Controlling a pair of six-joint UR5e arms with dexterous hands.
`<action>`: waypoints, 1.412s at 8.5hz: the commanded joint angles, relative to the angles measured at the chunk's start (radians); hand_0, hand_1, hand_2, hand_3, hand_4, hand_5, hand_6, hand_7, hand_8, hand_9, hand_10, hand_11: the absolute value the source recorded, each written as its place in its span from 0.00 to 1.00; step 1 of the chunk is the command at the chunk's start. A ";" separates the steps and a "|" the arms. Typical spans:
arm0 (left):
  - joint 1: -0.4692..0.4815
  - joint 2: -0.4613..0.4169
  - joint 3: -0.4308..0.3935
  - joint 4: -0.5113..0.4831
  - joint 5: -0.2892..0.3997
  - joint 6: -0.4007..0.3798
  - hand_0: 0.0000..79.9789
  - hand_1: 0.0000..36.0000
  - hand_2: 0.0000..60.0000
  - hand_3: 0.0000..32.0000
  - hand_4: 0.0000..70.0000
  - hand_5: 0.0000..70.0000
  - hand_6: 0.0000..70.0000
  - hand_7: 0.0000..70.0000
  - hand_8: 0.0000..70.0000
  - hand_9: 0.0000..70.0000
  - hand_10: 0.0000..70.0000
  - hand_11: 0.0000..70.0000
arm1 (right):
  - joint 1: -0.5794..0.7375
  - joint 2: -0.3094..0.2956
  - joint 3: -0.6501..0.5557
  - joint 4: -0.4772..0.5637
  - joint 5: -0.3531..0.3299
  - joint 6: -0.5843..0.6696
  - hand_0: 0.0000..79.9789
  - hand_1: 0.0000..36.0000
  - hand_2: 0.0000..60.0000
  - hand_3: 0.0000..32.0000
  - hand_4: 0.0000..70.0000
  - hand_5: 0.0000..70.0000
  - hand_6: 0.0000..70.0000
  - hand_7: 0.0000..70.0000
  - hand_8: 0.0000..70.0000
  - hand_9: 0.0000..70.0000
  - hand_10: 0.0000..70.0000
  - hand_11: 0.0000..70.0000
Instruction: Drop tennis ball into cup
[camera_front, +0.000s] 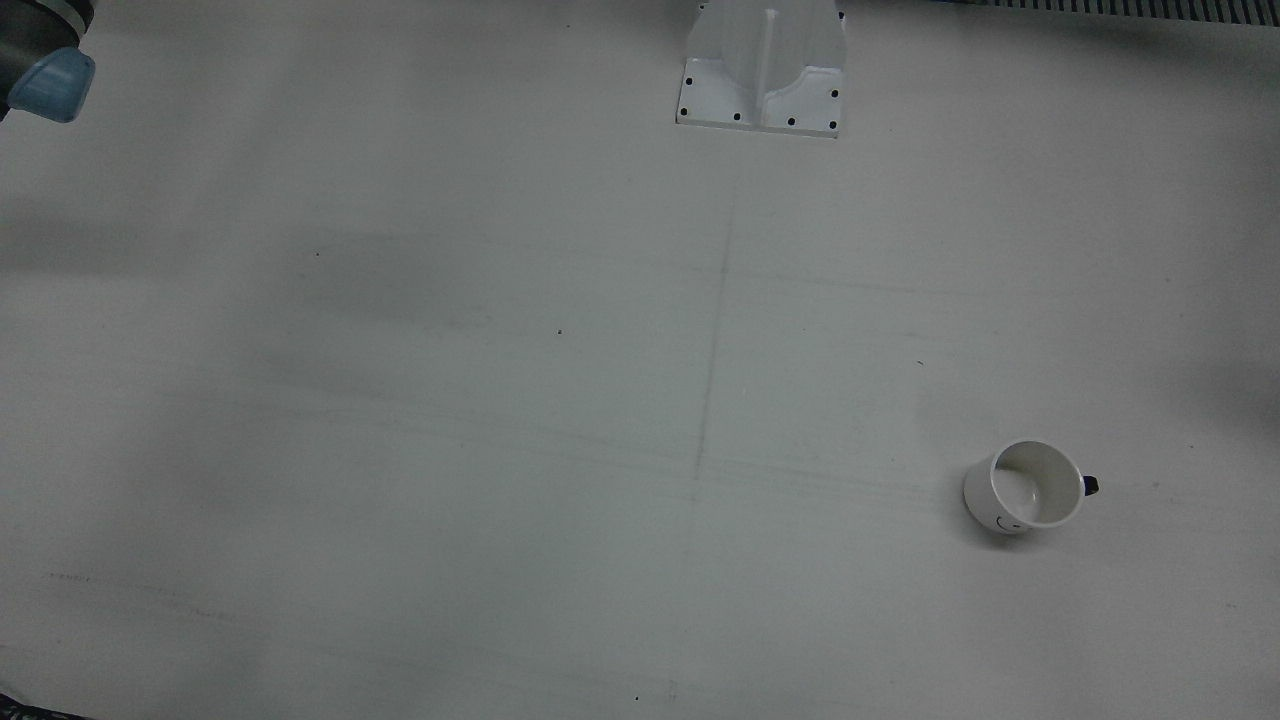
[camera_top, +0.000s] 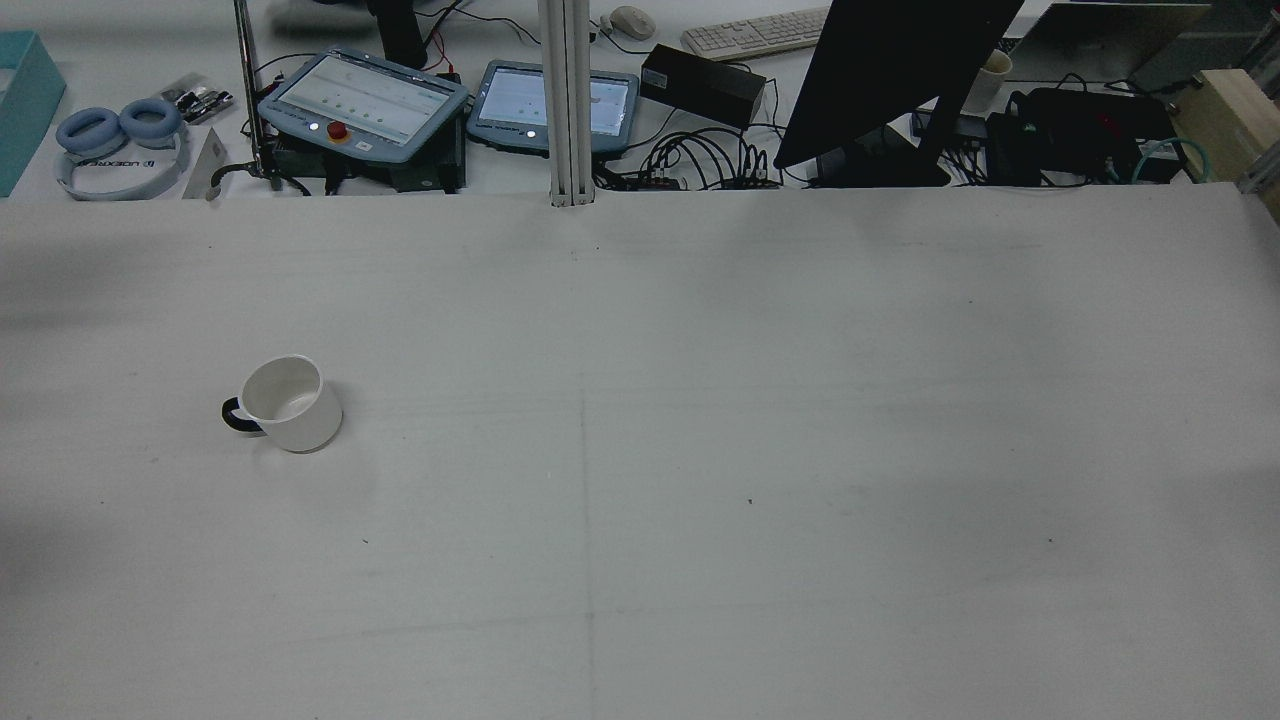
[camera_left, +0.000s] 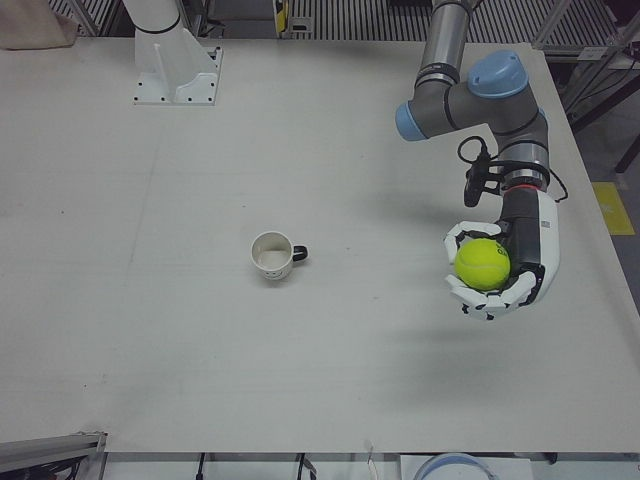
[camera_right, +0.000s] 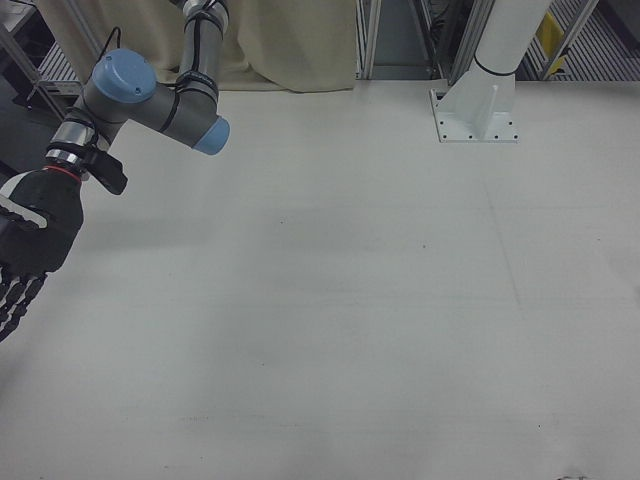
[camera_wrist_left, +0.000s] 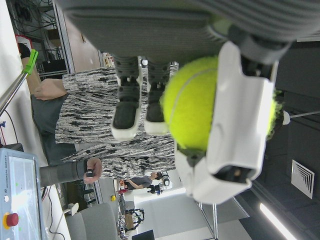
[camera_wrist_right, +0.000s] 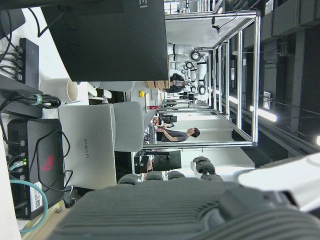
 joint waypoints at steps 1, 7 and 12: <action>0.000 -0.030 0.037 -0.002 0.001 0.000 1.00 1.00 1.00 0.00 0.59 0.51 1.00 1.00 0.73 0.93 0.58 0.87 | 0.000 0.000 0.000 -0.001 0.000 0.000 0.00 0.00 0.00 0.00 0.00 0.00 0.00 0.00 0.00 0.00 0.00 0.00; 0.332 -0.086 -0.069 0.037 -0.002 -0.001 1.00 1.00 1.00 0.00 0.58 0.50 1.00 1.00 0.73 0.93 0.59 0.88 | 0.000 0.000 0.000 -0.001 0.000 0.000 0.00 0.00 0.00 0.00 0.00 0.00 0.00 0.00 0.00 0.00 0.00 0.00; 0.408 -0.009 -0.126 0.038 0.065 0.005 1.00 1.00 1.00 0.00 0.50 0.51 1.00 1.00 0.71 0.90 0.56 0.84 | 0.000 0.000 0.000 -0.001 0.000 0.000 0.00 0.00 0.00 0.00 0.00 0.00 0.00 0.00 0.00 0.00 0.00 0.00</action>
